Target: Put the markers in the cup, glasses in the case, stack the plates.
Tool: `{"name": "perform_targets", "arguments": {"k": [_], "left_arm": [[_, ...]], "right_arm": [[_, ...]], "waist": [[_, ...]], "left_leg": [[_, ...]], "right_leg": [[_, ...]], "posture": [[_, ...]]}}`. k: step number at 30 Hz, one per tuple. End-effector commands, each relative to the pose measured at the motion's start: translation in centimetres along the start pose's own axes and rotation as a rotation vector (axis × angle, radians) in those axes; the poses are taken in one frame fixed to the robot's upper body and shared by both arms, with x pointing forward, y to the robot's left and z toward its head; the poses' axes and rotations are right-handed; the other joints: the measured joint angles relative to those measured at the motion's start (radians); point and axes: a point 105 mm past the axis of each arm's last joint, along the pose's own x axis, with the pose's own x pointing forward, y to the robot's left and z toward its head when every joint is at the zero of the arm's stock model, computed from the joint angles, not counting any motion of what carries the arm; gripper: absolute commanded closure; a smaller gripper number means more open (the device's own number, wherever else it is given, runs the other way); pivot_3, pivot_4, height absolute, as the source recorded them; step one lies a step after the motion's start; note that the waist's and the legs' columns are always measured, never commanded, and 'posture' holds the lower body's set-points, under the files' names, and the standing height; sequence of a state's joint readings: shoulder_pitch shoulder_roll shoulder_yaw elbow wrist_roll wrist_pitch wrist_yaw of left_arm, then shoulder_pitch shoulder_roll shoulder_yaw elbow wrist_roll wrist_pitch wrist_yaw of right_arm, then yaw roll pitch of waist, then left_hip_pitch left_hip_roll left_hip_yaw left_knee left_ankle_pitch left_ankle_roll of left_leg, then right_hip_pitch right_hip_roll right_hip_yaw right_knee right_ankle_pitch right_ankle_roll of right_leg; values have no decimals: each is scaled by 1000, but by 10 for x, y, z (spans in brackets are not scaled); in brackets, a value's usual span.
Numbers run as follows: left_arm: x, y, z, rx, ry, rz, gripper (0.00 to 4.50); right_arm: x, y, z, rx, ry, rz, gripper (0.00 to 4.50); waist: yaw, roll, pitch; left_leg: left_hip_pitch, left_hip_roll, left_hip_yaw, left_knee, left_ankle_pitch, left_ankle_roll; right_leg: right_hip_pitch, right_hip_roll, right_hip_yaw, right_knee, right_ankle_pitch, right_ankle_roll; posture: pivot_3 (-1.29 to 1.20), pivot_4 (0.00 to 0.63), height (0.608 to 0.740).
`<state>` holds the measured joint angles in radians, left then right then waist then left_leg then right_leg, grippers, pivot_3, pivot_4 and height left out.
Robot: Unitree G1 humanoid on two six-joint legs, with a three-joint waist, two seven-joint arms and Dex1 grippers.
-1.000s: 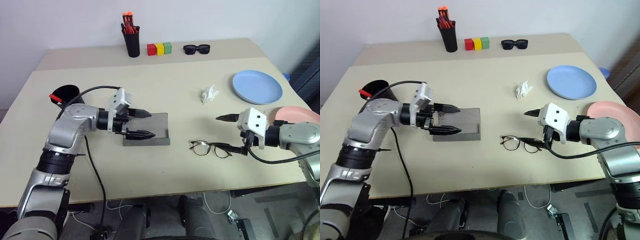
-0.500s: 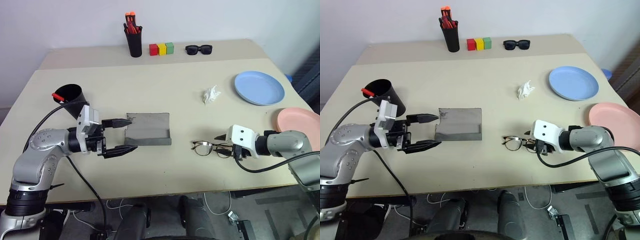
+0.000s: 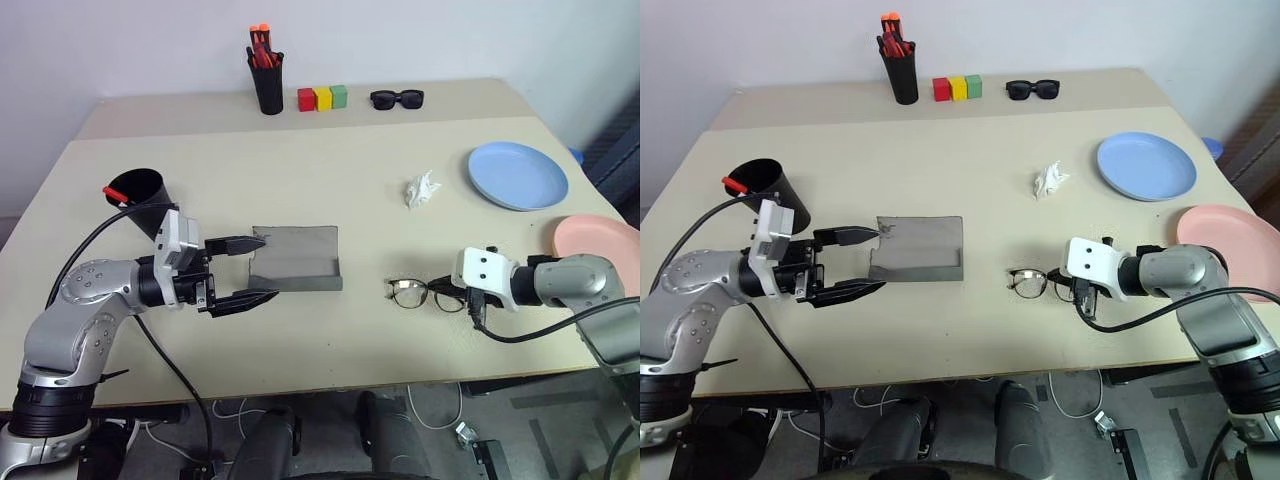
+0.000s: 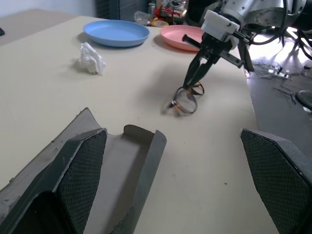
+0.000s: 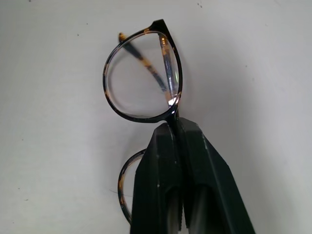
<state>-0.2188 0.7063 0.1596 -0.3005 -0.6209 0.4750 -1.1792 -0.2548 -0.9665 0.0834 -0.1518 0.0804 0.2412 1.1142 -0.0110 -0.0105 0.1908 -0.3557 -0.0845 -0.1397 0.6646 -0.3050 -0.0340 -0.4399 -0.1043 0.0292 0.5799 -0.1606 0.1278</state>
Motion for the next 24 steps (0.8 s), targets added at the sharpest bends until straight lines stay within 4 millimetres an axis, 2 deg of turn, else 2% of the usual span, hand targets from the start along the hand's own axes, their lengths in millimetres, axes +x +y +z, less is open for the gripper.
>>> {"name": "perform_targets", "arguments": {"k": [1, 4, 8, 9, 13, 17, 22, 23, 24], "left_arm": [[-2, -2, 7, 24, -3, -10, 0], [-6, -2, 6, 10, -3, 4, 0], [-20, 5, 10, -13, -24, 84, 0], [-25, 6, 10, -17, -13, 102, 0], [-49, 9, 3, -26, 33, 199, 0], [-57, 9, 0, -38, 48, 244, 0], [-55, 6, 1, -36, 41, 256, 0], [-53, 6, 1, -37, 41, 254, 0], [-52, 5, 1, -35, 41, 253, 0]], "right_arm": [[-2, -3, 7, -29, -2, -3, 4462], [-1, -3, 10, -27, -13, 1, 4462], [-2, -19, 35, -31, -122, -69, 4462], [-2, -25, 47, -20, -179, -89, 4462], [-1, -49, 119, 14, -491, -174, 4462], [16, -54, 176, 57, -697, -184, 4462], [44, -43, 212, 108, -786, -155, 4462], [48, -40, 215, 124, -797, -139, 4462], [61, -34, 216, 107, -769, -141, 4462]], "waist": [[0, 0, 0], [0, 0, 0], [-4, 0, 0], [-6, 0, 0], [-15, 1, 0], [0, 0, 0], [1, 0, 0], [-2, 0, 0], [-5, 0, 0]], "left_leg": [[0, 0, 0, 0, 0, 0], [0, 0, 0, 0, 0, 0], [0, 1, 0, 0, 0, 0], [0, 2, 0, 0, 0, 0], [1, 7, 2, -1, 0, 0], [0, 9, 1, -2, 0, 0], [-1, 8, 0, -1, 0, -1], [-1, 8, 0, -1, 0, -1], [0, 8, 0, -2, -1, -2]], "right_leg": [[0, 0, 0, 0, 0, 0], [0, 0, 0, 0, 0, 0], [0, 0, 0, 0, 0, 0], [0, 1, 0, 0, 0, 0], [-2, 3, 0, 0, 1, -2], [-2, 5, 0, 0, 2, -3], [-3, 5, 0, -1, 2, -4], [-3, 5, 0, 0, 2, -4], [-4, 5, 0, 0, 2, -4]], "posture": [[0, 150, 740], [0, 150, 740], [0, 150, 740], [0, 150, 740], [0, 150, 740], [0, 150, 740], [0, 150, 740], [0, 150, 740], [0, 150, 740]]}}
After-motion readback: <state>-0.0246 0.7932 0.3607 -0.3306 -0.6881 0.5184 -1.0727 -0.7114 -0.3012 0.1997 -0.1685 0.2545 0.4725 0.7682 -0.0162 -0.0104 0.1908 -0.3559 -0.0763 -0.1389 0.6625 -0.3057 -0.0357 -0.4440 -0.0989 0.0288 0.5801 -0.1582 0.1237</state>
